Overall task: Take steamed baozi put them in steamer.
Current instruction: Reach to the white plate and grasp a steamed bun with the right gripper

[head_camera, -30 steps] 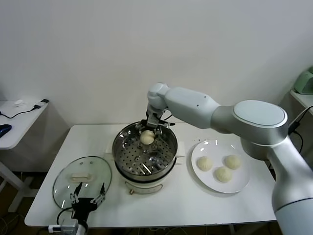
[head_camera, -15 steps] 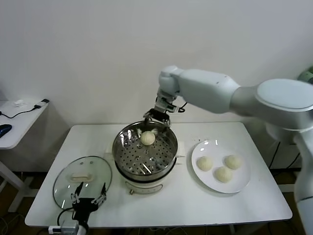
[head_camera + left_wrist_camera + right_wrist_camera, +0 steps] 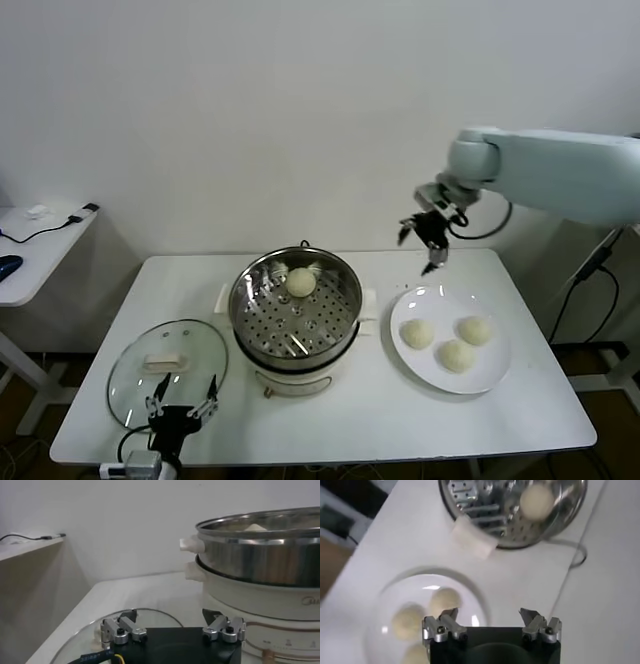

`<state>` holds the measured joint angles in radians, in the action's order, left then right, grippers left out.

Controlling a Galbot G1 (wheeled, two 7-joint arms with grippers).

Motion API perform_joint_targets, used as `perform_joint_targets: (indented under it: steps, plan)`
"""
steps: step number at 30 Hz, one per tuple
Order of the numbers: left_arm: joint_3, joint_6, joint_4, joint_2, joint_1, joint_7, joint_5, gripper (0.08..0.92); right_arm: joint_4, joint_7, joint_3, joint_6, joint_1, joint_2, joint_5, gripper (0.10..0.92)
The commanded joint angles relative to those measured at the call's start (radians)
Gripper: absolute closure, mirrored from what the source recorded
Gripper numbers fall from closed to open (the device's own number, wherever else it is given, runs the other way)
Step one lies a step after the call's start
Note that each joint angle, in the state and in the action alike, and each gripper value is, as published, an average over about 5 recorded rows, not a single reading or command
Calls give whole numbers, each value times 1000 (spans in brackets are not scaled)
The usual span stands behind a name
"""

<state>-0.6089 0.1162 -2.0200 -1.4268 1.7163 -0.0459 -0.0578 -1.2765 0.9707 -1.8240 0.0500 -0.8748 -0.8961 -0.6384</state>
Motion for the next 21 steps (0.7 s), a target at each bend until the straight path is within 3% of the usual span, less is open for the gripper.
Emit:
perform_joint_targets:
  steps: [1,9,21]
  plan:
    - [-6,0,-2,-2,3,0,-2,177,-89,-106,75,242,205,163,9,203]
    - [-13,-5,0,-5,16,-2,-2,177,46,-138,266,272,447,76,78,203]
    - [-12,-12,12,-8,19,-4,4,177,158,-156,326,277,547,-7,150,203]
